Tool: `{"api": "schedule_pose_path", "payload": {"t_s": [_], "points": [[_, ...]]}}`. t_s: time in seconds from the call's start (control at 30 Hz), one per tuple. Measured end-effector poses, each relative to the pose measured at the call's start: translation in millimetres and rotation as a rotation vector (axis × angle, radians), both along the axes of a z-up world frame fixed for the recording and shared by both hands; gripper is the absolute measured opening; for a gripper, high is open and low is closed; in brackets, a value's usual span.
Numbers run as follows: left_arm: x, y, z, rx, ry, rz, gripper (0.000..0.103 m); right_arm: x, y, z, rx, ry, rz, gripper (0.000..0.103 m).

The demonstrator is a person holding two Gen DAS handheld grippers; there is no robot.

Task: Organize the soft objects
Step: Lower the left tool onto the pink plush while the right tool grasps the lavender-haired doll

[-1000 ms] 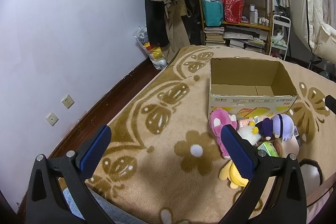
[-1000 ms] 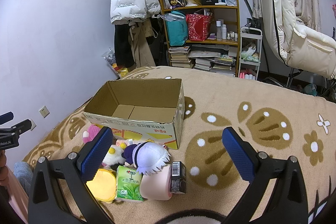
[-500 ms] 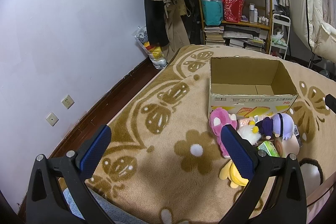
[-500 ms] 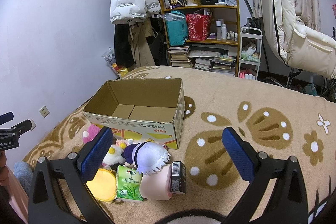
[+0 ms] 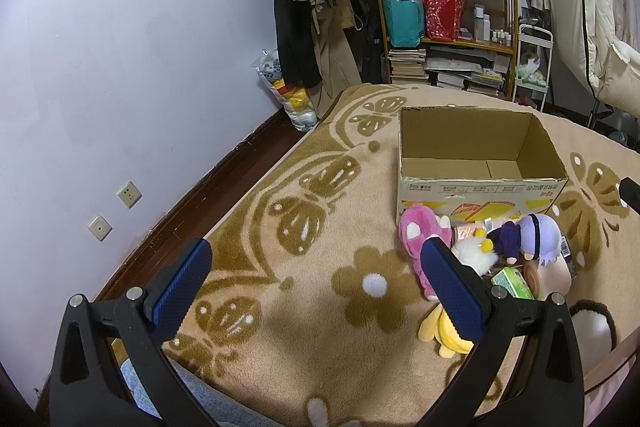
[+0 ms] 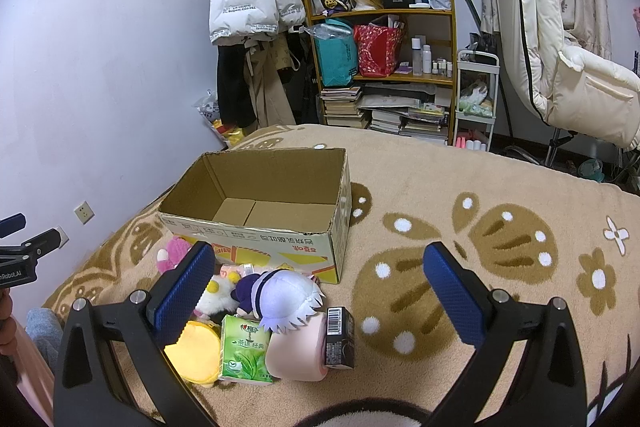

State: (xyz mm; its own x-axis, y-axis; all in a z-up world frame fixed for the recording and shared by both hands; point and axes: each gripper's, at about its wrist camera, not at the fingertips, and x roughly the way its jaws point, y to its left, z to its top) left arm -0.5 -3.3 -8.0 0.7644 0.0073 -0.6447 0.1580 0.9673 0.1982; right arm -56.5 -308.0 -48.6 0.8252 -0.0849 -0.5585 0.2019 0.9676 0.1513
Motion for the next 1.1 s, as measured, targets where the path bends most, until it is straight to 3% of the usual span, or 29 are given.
{"api": "schedule_pose_path", "payload": {"t_s": [0.67, 0.83, 1.1], "points": [[2.2, -0.1, -7.3, -0.006, 0.033, -0.009, 0.103, -0.7, -2.4, 0.3, 0.02, -0.003, 0.0, 0.103], [18.5, -8.8, -7.6, -0.03, 0.084, -0.037, 0.103, 4.9, -4.5, 0.7, 0.031, 0.012, -0.001, 0.103], [43.4, -31.9, 2.8, -0.03, 0.094, -0.073, 0.103, 27.8, -9.2, -5.8, 0.052, 0.008, 0.004, 0.103]]}}
